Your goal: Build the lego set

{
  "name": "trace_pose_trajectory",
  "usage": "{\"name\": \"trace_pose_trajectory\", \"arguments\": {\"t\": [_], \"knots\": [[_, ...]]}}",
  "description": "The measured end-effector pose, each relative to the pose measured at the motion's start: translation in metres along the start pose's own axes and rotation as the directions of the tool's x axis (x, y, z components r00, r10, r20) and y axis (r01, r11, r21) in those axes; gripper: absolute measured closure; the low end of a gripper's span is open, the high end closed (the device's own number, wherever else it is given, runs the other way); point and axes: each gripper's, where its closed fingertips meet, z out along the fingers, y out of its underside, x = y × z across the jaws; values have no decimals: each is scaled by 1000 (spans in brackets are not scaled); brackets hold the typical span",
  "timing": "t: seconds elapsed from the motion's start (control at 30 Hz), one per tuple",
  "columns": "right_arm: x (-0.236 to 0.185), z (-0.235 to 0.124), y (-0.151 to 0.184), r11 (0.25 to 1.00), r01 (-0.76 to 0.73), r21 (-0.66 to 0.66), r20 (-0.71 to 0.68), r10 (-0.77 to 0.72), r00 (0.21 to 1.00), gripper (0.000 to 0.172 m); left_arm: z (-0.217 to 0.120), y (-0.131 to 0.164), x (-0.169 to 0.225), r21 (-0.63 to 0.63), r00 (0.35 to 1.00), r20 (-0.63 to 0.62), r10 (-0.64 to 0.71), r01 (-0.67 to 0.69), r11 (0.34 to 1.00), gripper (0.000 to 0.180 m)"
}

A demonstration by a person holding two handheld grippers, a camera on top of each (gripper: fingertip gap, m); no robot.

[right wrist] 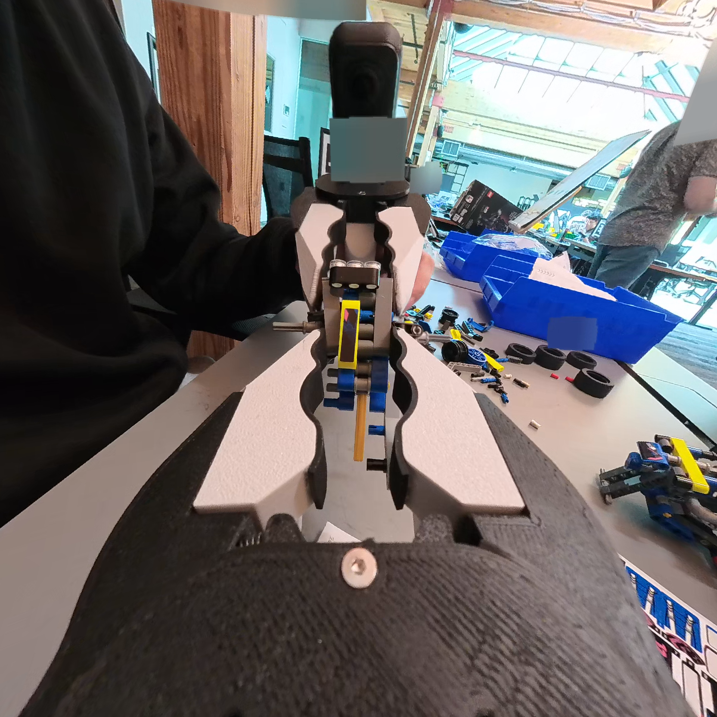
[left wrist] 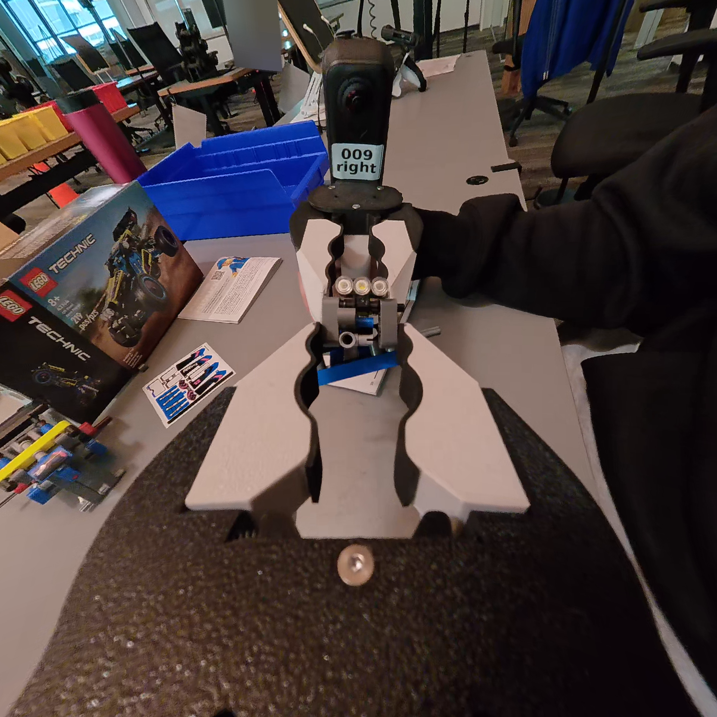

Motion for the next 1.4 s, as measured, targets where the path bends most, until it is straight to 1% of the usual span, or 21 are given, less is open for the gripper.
{"name": "trace_pose_trajectory", "arguments": {"t": [0.1, 0.17, 0.3, 0.53, 0.63, 0.93, 1.07, 1.2, 1.4], "knots": [[0, 1, 3, 1000, -2, -18, -2, 2, 1000, 142, -1, 0, 3, 10, 999, -32, -24, 24, 1000, 142], [0, 1, 4, 1000, -7, -23, 1, 7, 1000, 142, -1, 0, 7, 15, 997, -62, -44, 45, 999, 134], [0, 2, 7, 999, -6, -41, 0, 6, 1000, 142, 1, 1, 0, 10, 998, -23, -60, 60, 998, 146], [1, 2, 11, 998, -4, -65, -10, 4, 1000, 142, 2, 4, -2, -15, 996, -2, -84, 84, 996, 146], [1, 3, 12, 997, -6, -73, -9, 5, 1000, 142, 2, 2, -2, -2, 996, -5, -92, 92, 996, 146], [1, 3, 20, 993, 0, -116, -8, -1, 1000, 141, 3, 10, -3, -39, 1000, -8, -8, 8, 999, 150], [1, 3, 20, 992, 3, -123, -11, -5, 1000, 141, 4, 9, -3, -33, 1000, -2, 23, -23, 999, 151], [2, 2, 22, 991, -3, -135, -13, 1, 1000, 142, 5, 10, -3, -46, 993, 36, 110, -108, 993, 147], [3, 2, 23, 990, -2, -139, -19, -1, 1000, 140, 5, 11, -6, -55, 992, 43, 116, -114, 992, 151]]}}
